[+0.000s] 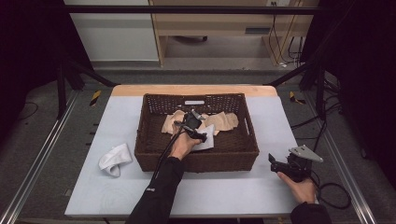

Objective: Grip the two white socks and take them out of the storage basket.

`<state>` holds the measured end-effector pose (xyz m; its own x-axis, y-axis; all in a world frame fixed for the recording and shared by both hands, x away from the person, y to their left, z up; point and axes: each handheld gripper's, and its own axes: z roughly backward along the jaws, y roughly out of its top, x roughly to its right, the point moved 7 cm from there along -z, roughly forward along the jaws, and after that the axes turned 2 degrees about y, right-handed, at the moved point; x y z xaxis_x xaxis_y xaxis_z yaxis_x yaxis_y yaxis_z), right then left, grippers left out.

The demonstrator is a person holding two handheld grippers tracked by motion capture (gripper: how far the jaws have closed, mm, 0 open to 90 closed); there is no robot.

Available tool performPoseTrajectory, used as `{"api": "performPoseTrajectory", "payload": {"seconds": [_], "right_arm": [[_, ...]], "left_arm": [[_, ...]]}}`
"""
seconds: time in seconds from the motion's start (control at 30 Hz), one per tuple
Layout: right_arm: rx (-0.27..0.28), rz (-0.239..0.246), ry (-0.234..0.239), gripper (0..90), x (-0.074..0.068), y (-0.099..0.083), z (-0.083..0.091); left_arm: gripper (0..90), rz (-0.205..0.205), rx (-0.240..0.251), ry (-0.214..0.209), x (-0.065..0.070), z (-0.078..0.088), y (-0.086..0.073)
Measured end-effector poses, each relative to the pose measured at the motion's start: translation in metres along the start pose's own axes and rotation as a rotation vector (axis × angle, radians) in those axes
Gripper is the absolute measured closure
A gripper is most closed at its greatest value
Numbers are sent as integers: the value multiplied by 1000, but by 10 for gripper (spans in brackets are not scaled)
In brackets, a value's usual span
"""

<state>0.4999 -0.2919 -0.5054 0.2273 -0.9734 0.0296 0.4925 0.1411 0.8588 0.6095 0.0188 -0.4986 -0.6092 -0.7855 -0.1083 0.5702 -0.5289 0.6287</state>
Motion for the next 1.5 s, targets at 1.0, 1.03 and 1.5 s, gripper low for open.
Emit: {"api": "performPoseTrajectory", "payload": {"seconds": [1.0, 1.03, 1.5], "right_arm": [[0, 3, -3, 82, 1, 0, 1], [-1, 4, -4, 82, 1, 0, 1], [-4, 5, -6, 83, 1, 0, 0]], "left_arm": [[900, 122, 178, -70, -4, 33, 17], [900, 123, 197, -69, -4, 36, 18], [900, 104, 470, -99, -6, 93, 41]]}}
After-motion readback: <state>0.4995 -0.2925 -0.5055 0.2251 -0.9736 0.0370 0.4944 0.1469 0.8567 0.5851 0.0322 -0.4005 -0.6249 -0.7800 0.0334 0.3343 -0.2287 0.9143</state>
